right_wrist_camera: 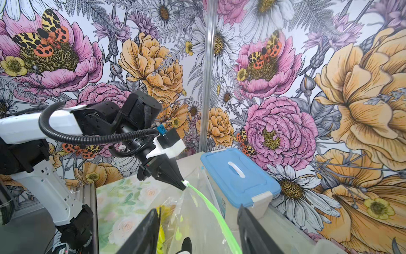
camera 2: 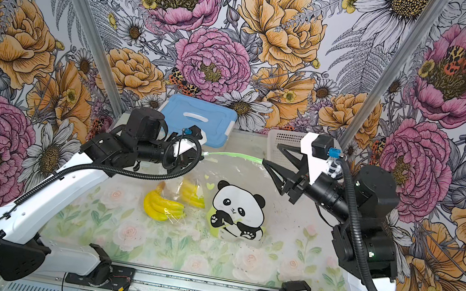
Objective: Open the zip-top bag and take out the banana
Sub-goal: Pick up the zipper food storage bag at the center of the board, then unzip the zipper on the zipper food storage bag.
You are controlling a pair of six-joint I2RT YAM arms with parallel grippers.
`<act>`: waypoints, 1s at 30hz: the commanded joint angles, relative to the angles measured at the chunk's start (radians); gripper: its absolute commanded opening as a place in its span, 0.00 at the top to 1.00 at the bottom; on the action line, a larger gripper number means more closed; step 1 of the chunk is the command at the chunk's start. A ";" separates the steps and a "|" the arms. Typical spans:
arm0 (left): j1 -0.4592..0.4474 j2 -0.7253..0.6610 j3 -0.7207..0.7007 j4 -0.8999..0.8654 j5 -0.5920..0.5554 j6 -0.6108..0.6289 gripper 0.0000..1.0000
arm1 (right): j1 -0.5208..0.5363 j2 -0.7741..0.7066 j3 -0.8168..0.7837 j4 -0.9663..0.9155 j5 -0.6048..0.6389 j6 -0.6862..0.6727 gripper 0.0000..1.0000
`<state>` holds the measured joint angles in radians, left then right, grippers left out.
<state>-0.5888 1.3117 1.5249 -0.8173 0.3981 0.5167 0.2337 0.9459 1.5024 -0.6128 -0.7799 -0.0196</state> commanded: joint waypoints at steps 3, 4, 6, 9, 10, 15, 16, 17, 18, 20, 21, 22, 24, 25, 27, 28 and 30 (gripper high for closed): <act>-0.022 0.006 0.095 -0.053 0.005 0.002 1.00 | 0.085 0.123 0.030 -0.020 -0.011 -0.148 0.41; -0.023 0.006 0.110 -0.058 0.020 0.000 1.00 | 0.100 0.154 0.047 -0.021 -0.018 -0.175 0.41; -0.023 0.009 0.137 -0.063 0.037 -0.004 1.00 | 0.123 0.205 0.075 -0.021 -0.035 -0.225 0.42; -0.024 0.022 0.186 -0.081 0.053 -0.015 1.00 | 0.144 0.265 0.096 -0.021 -0.050 -0.274 0.43; -0.026 0.025 0.202 -0.088 0.058 -0.016 1.00 | 0.152 0.282 0.103 -0.021 -0.059 -0.285 0.43; -0.044 0.046 0.242 -0.115 0.053 -0.018 1.00 | 0.204 0.329 0.115 -0.021 -0.066 -0.329 0.47; -0.047 0.050 0.245 -0.121 0.049 -0.016 1.00 | 0.214 0.334 0.115 -0.021 -0.062 -0.336 0.47; -0.052 0.056 0.247 -0.128 0.043 -0.014 1.00 | 0.225 0.340 0.117 -0.020 -0.057 -0.344 0.48; -0.057 0.062 0.249 -0.135 0.031 -0.012 1.00 | 0.234 0.345 0.117 -0.019 -0.050 -0.350 0.48; -0.074 0.076 0.256 -0.159 -0.008 -0.004 1.00 | 0.260 0.353 0.125 -0.019 -0.029 -0.361 0.49; -0.083 0.082 0.259 -0.171 -0.022 0.002 1.00 | 0.272 0.355 0.125 -0.019 -0.023 -0.368 0.49; -0.090 0.089 0.262 -0.179 -0.029 0.006 1.00 | 0.287 0.358 0.124 -0.019 -0.014 -0.374 0.51; -0.097 0.100 0.267 -0.180 -0.027 0.004 1.00 | 0.306 0.364 0.121 -0.019 0.016 -0.385 0.54; -0.100 0.106 0.272 -0.180 -0.022 0.000 1.00 | 0.313 0.365 0.115 -0.018 0.026 -0.394 0.55; -0.100 0.115 0.284 -0.180 -0.019 -0.005 1.00 | 0.317 0.369 0.103 -0.016 0.040 -0.405 0.59; -0.101 0.118 0.288 -0.180 -0.017 -0.006 1.00 | 0.317 0.369 0.099 -0.016 0.043 -0.408 0.61; -0.101 0.118 0.290 -0.181 -0.011 -0.011 1.00 | 0.318 0.368 0.086 -0.015 0.044 -0.415 0.63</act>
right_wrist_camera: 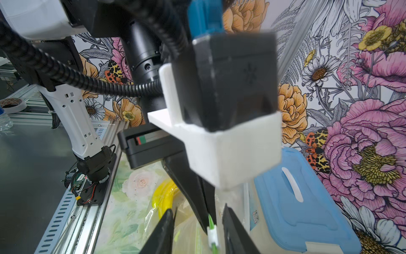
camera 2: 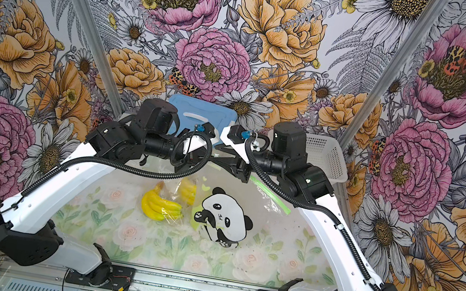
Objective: Open the zip-top bag and take out the banana
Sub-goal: Unzip the zipper on the zipper food storage bag.
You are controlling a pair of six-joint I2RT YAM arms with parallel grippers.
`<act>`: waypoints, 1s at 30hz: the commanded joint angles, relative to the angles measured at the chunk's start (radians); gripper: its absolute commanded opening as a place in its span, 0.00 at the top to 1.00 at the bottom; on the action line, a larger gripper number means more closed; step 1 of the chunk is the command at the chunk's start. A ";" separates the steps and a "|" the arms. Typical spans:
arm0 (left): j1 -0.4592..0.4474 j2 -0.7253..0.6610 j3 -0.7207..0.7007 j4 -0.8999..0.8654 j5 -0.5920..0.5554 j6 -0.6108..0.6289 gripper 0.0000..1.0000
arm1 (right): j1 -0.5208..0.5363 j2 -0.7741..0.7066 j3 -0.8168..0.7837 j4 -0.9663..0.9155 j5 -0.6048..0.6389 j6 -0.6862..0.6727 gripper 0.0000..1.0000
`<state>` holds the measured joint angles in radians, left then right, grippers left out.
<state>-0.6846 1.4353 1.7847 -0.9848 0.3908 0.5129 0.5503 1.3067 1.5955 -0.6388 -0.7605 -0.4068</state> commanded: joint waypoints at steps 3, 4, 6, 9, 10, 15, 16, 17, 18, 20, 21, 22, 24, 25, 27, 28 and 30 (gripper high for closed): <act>-0.007 -0.007 0.032 -0.012 -0.004 -0.016 1.00 | 0.002 -0.001 -0.029 0.017 0.024 -0.035 0.67; -0.006 -0.008 0.033 -0.012 -0.003 -0.019 1.00 | 0.002 -0.004 -0.036 0.018 0.028 -0.037 0.67; -0.006 -0.009 0.035 -0.013 0.001 -0.022 1.00 | 0.002 -0.008 -0.048 0.019 0.037 -0.047 0.68; -0.004 -0.009 0.044 -0.017 0.015 -0.032 1.00 | 0.002 -0.013 -0.063 0.024 0.050 -0.064 0.68; -0.005 -0.007 0.046 -0.018 0.018 -0.035 1.00 | 0.002 -0.014 -0.065 0.026 0.056 -0.066 0.68; -0.004 -0.009 0.050 -0.029 0.022 -0.044 1.00 | 0.002 -0.016 -0.074 0.043 0.072 -0.073 0.75; -0.004 -0.009 0.050 -0.031 0.022 -0.045 1.00 | 0.001 -0.017 -0.079 0.054 0.071 -0.067 0.76; -0.006 -0.009 0.050 -0.032 0.023 -0.046 1.00 | 0.001 -0.019 -0.084 0.069 0.070 -0.061 0.76; -0.005 -0.009 0.048 -0.033 0.022 -0.046 1.00 | 0.002 -0.022 -0.087 0.080 0.070 -0.058 0.77; -0.006 -0.007 0.050 -0.035 0.026 -0.050 1.00 | 0.002 -0.030 -0.098 0.116 0.071 -0.046 0.79; -0.007 -0.007 0.050 -0.035 0.027 -0.051 1.00 | 0.002 -0.032 -0.101 0.127 0.073 -0.041 0.80; -0.006 -0.006 0.050 -0.035 0.027 -0.053 1.00 | 0.002 -0.034 -0.104 0.137 0.072 -0.037 0.81; -0.006 -0.005 0.054 -0.037 0.029 -0.054 1.00 | 0.002 -0.037 -0.108 0.152 0.069 -0.027 0.84; -0.007 -0.005 0.056 -0.037 0.027 -0.055 1.00 | 0.002 -0.037 -0.109 0.154 0.069 -0.023 0.85; -0.006 -0.006 0.057 -0.037 0.027 -0.055 1.00 | 0.002 -0.037 -0.112 0.154 0.068 -0.020 0.90; -0.006 -0.006 0.059 -0.037 0.026 -0.055 1.00 | 0.002 -0.039 -0.119 0.153 0.067 -0.018 0.92; -0.006 -0.007 0.057 -0.037 0.023 -0.054 1.00 | 0.001 -0.044 -0.128 0.154 0.066 -0.017 0.96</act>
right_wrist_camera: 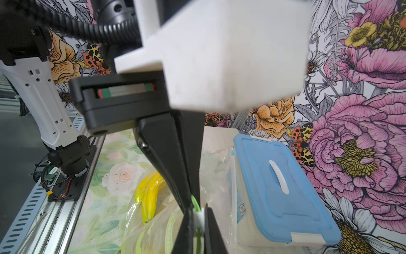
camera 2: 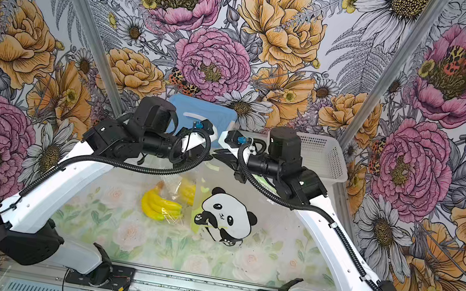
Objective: Open the zip-top bag and take out the banana
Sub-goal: Unzip the zipper on the zipper food storage bag.
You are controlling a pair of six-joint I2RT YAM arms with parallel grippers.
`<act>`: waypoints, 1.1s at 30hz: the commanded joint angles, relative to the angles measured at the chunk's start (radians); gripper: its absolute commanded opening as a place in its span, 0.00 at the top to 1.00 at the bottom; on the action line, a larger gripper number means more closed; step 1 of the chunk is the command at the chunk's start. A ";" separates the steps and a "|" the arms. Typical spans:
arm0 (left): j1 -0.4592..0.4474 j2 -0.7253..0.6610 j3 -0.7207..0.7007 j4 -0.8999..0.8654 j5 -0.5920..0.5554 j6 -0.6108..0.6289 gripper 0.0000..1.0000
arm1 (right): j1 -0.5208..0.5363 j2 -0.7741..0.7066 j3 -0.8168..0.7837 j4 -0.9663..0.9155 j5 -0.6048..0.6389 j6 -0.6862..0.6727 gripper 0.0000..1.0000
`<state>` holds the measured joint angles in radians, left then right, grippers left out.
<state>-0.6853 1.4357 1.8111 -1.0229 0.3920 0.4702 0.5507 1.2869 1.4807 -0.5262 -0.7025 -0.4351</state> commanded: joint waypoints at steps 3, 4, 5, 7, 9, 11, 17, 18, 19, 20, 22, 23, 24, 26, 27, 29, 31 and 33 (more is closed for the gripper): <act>-0.004 -0.009 0.026 0.001 0.011 -0.010 1.00 | 0.000 -0.033 -0.023 0.041 0.014 0.009 0.99; -0.003 -0.011 0.021 0.001 0.005 -0.009 1.00 | -0.001 -0.039 -0.026 0.041 0.017 0.008 0.99; -0.001 -0.012 0.019 0.001 0.000 -0.008 1.00 | -0.003 -0.044 -0.027 0.040 0.026 0.008 0.99; 0.010 -0.012 0.018 0.001 -0.026 -0.015 1.00 | -0.012 -0.061 -0.037 0.042 0.041 0.008 0.99; 0.017 -0.011 0.020 0.001 -0.067 -0.023 1.00 | -0.028 -0.081 -0.049 0.040 0.047 0.014 0.99; 0.024 -0.007 0.028 0.001 -0.136 -0.024 1.00 | -0.044 -0.106 -0.067 0.040 0.059 0.027 0.99; 0.030 0.031 0.084 0.004 -0.392 0.014 1.00 | -0.079 -0.200 -0.139 0.038 0.090 0.071 0.98; 0.033 0.044 0.098 0.007 -0.422 0.022 1.00 | -0.084 -0.219 -0.154 0.037 0.100 0.082 0.98; 0.033 0.058 0.110 0.012 -0.454 0.024 1.00 | -0.089 -0.239 -0.170 0.036 0.113 0.094 0.98; 0.033 0.070 0.123 0.022 -0.476 0.021 1.00 | -0.093 -0.260 -0.185 0.036 0.121 0.103 0.98; 0.036 0.097 0.148 0.038 -0.506 0.007 1.00 | -0.103 -0.309 -0.219 0.035 0.151 0.127 0.98; 0.034 0.112 0.160 0.048 -0.521 0.001 1.00 | -0.110 -0.339 -0.241 0.034 0.167 0.140 0.98; 0.034 0.125 0.169 0.055 -0.539 -0.003 1.00 | -0.119 -0.370 -0.259 0.030 0.181 0.152 0.98; 0.034 0.145 0.182 0.068 -0.563 -0.009 1.00 | -0.130 -0.428 -0.296 0.026 0.202 0.183 0.98; 0.035 0.155 0.186 0.077 -0.580 -0.011 1.00 | -0.135 -0.457 -0.316 0.022 0.212 0.203 0.98; 0.035 0.166 0.196 0.091 -0.593 -0.021 1.00 | -0.138 -0.518 -0.352 0.013 0.226 0.232 0.98; 0.036 0.174 0.204 0.102 -0.628 -0.028 1.00 | -0.138 -0.565 -0.382 -0.003 0.239 0.259 0.98; 0.038 0.177 0.209 0.114 -0.639 -0.032 1.00 | -0.138 -0.604 -0.400 -0.026 0.244 0.278 0.98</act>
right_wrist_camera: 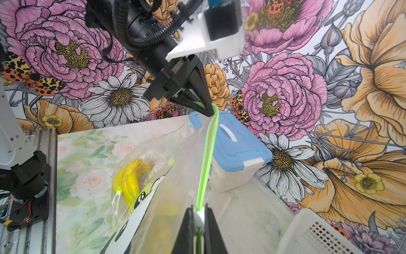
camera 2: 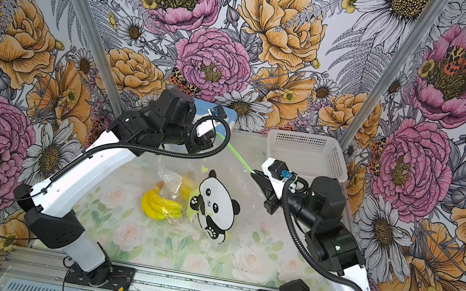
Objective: Open the zip-top bag and take out the banana
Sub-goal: Unzip the zipper on the zipper food storage bag.
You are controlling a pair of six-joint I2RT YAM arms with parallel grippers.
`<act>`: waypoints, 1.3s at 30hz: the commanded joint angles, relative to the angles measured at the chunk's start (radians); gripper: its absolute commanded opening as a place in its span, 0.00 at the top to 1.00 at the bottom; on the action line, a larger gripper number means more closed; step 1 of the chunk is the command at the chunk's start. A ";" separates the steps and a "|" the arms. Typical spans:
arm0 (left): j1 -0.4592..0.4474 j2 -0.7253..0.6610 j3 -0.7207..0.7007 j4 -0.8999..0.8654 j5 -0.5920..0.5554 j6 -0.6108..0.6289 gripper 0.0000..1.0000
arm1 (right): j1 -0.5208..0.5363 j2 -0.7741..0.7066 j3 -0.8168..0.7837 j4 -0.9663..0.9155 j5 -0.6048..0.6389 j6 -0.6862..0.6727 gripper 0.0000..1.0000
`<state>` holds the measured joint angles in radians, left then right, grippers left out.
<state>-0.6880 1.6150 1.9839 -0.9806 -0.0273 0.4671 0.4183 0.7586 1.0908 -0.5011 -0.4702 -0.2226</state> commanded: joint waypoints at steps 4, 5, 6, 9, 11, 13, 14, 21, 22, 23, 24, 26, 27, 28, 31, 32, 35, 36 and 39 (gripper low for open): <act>0.041 0.002 0.035 0.085 -0.222 -0.033 1.00 | -0.006 -0.119 -0.014 -0.101 0.029 0.077 0.98; 0.041 0.004 0.035 0.085 -0.224 -0.036 1.00 | -0.006 -0.128 -0.012 -0.115 0.031 0.077 0.98; 0.041 0.004 0.034 0.085 -0.212 -0.033 1.00 | -0.006 -0.137 -0.013 -0.125 0.036 0.077 0.98; 0.032 0.008 0.036 0.086 -0.205 -0.035 1.00 | -0.006 -0.151 -0.017 -0.142 0.041 0.077 0.98; 0.024 0.012 0.043 0.087 -0.194 -0.031 1.00 | -0.005 -0.151 -0.016 -0.145 0.033 0.079 0.98; 0.008 0.025 0.058 0.088 -0.189 -0.029 1.00 | -0.005 -0.147 -0.008 -0.146 0.028 0.081 0.98; 0.003 0.033 0.067 0.090 -0.162 -0.027 1.00 | -0.006 -0.147 -0.003 -0.147 0.029 0.079 0.99; -0.025 0.149 0.218 0.106 -0.149 -0.038 1.00 | -0.005 -0.188 0.037 -0.213 0.075 0.045 0.99; -0.024 0.164 0.237 0.114 -0.139 -0.042 1.00 | -0.006 -0.193 0.034 -0.224 0.071 0.047 0.99; -0.025 0.177 0.254 0.121 -0.126 -0.044 1.00 | -0.005 -0.197 0.032 -0.233 0.066 0.048 0.99; -0.027 0.190 0.271 0.128 -0.104 -0.042 1.00 | -0.006 -0.200 0.031 -0.241 0.057 0.050 0.99; -0.038 0.196 0.285 0.147 -0.043 -0.022 1.00 | -0.006 -0.205 0.032 -0.249 0.042 0.062 0.99; -0.047 0.227 0.281 0.154 -0.006 -0.001 1.00 | -0.006 -0.210 0.032 -0.249 0.036 0.067 0.99; -0.059 0.235 0.275 0.167 0.012 0.019 1.00 | -0.005 -0.212 0.031 -0.249 0.031 0.073 0.99; -0.100 0.248 0.253 0.169 0.001 0.076 1.00 | -0.006 -0.219 0.015 -0.251 -0.002 0.089 0.98; -0.107 0.250 0.248 0.170 -0.008 0.079 1.00 | -0.005 -0.220 0.007 -0.250 -0.016 0.098 0.99; -0.101 0.247 0.226 0.182 -0.093 0.057 1.00 | -0.005 -0.237 -0.027 -0.249 -0.059 0.146 0.99; -0.095 0.240 0.224 0.181 -0.095 0.053 1.00 | -0.005 -0.250 -0.040 -0.249 -0.065 0.165 0.99; -0.085 0.215 0.211 0.184 -0.034 0.053 1.00 | -0.006 -0.269 -0.047 -0.249 -0.053 0.192 0.85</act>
<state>-0.8009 1.8660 2.2044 -0.8658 -0.0429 0.5095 0.4152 0.5167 1.0458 -0.7387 -0.4767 -0.0856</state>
